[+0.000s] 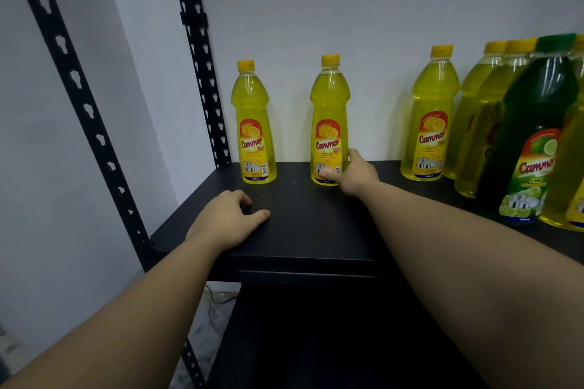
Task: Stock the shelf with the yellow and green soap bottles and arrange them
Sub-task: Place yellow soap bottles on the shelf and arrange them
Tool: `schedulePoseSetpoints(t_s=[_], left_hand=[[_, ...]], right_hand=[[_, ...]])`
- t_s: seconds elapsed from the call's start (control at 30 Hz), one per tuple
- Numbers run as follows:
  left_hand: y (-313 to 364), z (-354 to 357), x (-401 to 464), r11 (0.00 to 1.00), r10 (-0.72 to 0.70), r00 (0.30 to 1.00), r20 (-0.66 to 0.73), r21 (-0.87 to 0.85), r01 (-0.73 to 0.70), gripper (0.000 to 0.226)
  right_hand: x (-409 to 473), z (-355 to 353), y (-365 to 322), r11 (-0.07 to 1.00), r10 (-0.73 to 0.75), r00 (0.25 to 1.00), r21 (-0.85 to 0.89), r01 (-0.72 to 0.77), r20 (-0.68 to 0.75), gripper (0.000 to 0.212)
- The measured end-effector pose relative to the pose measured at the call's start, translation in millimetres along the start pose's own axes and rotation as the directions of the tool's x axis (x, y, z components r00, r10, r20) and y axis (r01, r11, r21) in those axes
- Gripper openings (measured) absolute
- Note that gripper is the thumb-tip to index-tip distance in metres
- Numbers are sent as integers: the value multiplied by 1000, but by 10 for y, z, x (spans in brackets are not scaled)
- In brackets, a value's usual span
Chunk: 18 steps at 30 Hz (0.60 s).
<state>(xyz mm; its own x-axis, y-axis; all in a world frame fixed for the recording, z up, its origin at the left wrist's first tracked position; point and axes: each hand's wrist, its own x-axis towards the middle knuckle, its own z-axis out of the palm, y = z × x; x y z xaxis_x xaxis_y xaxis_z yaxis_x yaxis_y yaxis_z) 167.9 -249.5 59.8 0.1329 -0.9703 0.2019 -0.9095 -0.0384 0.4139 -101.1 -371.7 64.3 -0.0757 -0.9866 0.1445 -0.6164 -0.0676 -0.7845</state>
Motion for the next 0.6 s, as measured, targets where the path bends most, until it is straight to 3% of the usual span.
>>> schedulePoseSetpoints(t_s=[0.6], left_hand=[[6, 2, 1, 1000, 7, 1000, -11, 9, -7, 53]], right_hand=[[32, 28, -28, 995, 13, 999, -102, -9, 38, 82]])
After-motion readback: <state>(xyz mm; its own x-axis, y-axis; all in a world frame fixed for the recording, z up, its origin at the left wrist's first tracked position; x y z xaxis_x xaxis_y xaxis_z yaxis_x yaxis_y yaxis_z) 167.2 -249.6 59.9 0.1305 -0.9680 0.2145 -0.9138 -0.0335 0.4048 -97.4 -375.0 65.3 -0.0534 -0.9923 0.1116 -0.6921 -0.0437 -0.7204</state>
